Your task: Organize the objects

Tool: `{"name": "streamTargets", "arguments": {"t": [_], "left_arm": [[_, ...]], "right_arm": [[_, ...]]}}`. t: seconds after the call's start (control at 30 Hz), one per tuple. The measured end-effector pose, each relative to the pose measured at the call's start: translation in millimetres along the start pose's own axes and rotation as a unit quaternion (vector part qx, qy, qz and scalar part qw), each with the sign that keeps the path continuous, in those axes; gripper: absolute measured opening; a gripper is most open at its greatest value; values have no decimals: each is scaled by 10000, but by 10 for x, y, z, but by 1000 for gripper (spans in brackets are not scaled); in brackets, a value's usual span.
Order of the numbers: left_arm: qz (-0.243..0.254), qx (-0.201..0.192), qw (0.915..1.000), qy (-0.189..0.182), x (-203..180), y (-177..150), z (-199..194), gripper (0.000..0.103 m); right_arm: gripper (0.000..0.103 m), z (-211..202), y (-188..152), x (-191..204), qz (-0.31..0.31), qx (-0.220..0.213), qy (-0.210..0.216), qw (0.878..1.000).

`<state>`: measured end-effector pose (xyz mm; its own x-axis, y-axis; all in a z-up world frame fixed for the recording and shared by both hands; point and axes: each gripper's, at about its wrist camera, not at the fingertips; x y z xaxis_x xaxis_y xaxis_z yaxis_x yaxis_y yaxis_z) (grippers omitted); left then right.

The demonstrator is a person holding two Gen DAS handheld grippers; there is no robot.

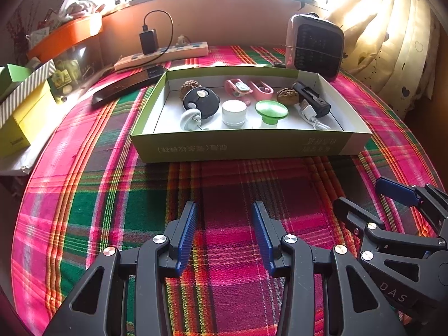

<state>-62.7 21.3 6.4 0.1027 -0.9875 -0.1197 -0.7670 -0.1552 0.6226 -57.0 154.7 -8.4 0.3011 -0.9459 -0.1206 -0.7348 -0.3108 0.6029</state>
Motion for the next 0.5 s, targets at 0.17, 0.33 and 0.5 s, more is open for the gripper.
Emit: {"name": "streamTargets", "arguments": {"t": [0.17, 0.33, 0.5], "left_arm": [[-14, -5, 10000, 12, 13, -4, -3, 39], [-12, -4, 10000, 13, 9, -6, 0, 39], [-14, -3, 10000, 9, 10, -8, 3, 39]], "right_arm": [[70, 0, -1, 1, 1, 0, 3, 10000], [71, 1, -1, 13, -4, 1, 4, 10000], [71, 1, 0, 10, -3, 2, 2, 10000]]}}
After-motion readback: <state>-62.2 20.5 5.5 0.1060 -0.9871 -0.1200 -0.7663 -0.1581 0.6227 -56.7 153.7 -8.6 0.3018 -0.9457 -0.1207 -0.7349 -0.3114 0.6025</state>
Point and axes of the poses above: each gripper's, at about its wrist camera, not at the fingertips, and z roughly the way its jaws point, x to its left, y to its top, and after that the axes turned 11 degrees about -z, right-handed
